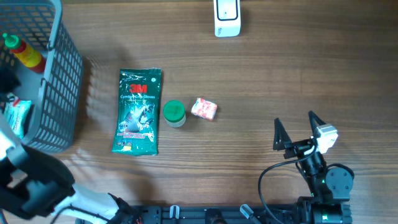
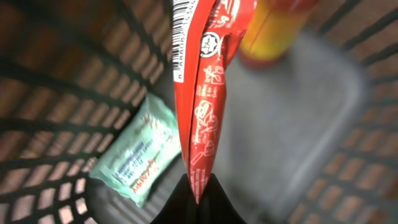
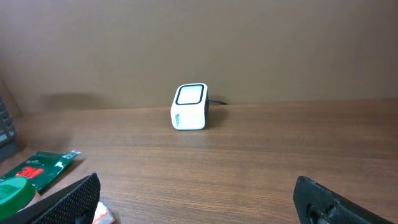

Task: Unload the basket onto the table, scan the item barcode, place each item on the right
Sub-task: 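Reach into the basket and grasp the red snack stick with left gripper, then carry the snack stick toward the scanner and lay it on the table, then move the left gripper back into the basket toward the wipes pack, then grasp the mint-green flushable wipes pack with the left gripper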

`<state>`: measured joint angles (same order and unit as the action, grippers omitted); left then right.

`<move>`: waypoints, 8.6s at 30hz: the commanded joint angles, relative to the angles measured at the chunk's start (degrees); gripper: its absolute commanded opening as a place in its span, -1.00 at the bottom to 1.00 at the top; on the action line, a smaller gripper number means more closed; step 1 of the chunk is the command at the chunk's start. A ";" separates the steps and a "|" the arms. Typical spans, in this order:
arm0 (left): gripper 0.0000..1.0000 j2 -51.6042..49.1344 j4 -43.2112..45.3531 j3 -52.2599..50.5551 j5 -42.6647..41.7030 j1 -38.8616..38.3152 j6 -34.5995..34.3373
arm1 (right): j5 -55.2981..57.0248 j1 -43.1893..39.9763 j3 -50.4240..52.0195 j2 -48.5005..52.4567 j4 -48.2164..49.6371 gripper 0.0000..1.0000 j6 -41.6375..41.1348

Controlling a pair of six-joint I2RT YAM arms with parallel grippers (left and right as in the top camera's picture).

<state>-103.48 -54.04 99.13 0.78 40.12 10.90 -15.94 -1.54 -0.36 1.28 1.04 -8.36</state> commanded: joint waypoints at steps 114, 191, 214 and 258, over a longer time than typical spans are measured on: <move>1.00 32.74 11.43 -13.62 16.61 -29.75 -55.15 | 0.90 0.46 0.04 -0.24 0.17 1.00 -0.68; -0.92 -6.64 6.64 -13.73 20.48 1.18 -94.79 | 0.90 0.46 0.04 -0.24 0.17 0.99 -0.63; 1.00 -7.37 4.46 -13.75 14.01 -0.15 -95.36 | 0.90 0.46 0.04 -0.24 0.17 0.99 -0.66; 0.03 19.96 3.89 -3.43 -7.89 -1.27 -85.11 | 0.90 0.46 0.04 -0.24 0.17 1.00 -0.66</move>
<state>-88.18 -50.59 95.02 1.72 40.12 -77.91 -15.92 -1.54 -0.36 1.28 1.06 -8.36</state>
